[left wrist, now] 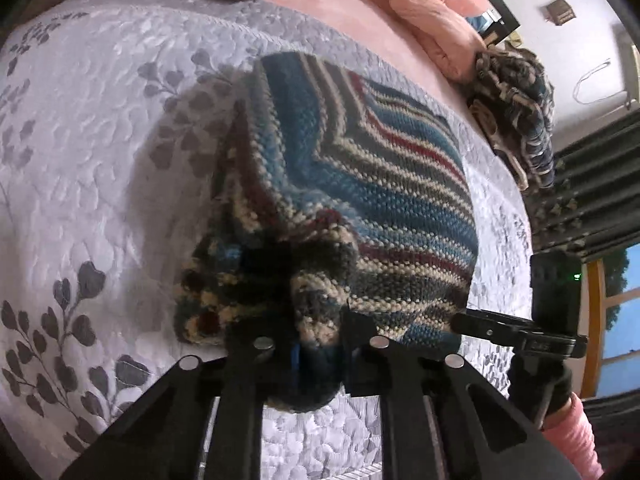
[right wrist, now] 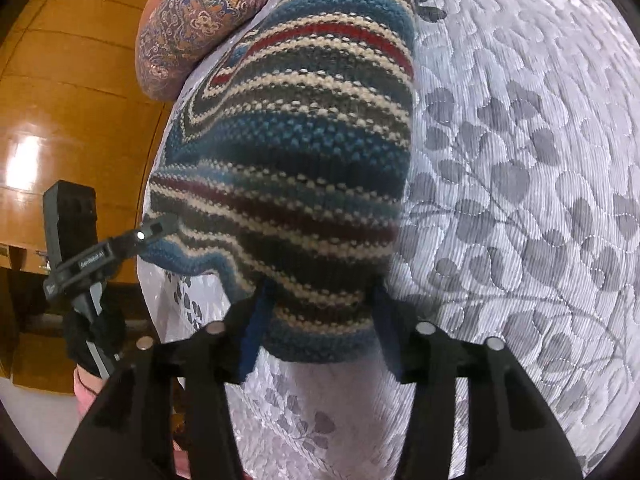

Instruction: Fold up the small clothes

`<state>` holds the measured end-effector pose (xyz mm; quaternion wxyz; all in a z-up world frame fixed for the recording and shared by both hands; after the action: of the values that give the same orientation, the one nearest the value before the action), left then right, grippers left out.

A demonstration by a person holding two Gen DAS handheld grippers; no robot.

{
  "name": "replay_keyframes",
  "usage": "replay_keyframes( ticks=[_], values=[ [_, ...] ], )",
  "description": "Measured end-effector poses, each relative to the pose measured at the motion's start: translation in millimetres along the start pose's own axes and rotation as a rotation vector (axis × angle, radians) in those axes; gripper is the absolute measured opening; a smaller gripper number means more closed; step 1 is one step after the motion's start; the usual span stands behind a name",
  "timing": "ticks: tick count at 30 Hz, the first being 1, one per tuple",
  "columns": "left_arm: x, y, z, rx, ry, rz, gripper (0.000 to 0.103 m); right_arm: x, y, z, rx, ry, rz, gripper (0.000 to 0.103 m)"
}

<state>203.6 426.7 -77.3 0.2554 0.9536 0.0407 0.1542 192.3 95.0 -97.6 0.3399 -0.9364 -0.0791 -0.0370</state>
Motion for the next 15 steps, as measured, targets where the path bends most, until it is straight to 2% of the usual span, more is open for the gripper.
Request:
replay_keyframes(
  ticks=[3, 6, 11, 15],
  values=[
    [3.2, -8.3, -16.6, -0.031, 0.029, 0.008, 0.01, 0.8, -5.1, -0.2, -0.001, 0.0, -0.025, 0.031],
    [5.0, -24.9, -18.8, -0.046, 0.025, -0.021, 0.01, -1.5, -5.2, 0.9, -0.006, -0.009, -0.033, 0.03],
    [-3.9, -45.2, 7.0, -0.032, -0.034, -0.047, 0.011, -3.6, -7.1, 6.0, -0.045, -0.025, -0.05, 0.03],
    [-6.4, -50.5, 16.0, -0.055, -0.03, -0.055, 0.011, -3.4, -4.8, 10.5, -0.069, -0.027, -0.052, 0.03]
  ],
)
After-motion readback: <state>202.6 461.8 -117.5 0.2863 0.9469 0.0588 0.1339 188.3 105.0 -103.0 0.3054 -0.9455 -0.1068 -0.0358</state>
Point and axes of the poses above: each gripper's, at about its wrist camera, not at the fingertips, and z roughly the way its jaws point, y to its right, x to its top, the point moved 2 cm from there along z, roughly the way its jaws point
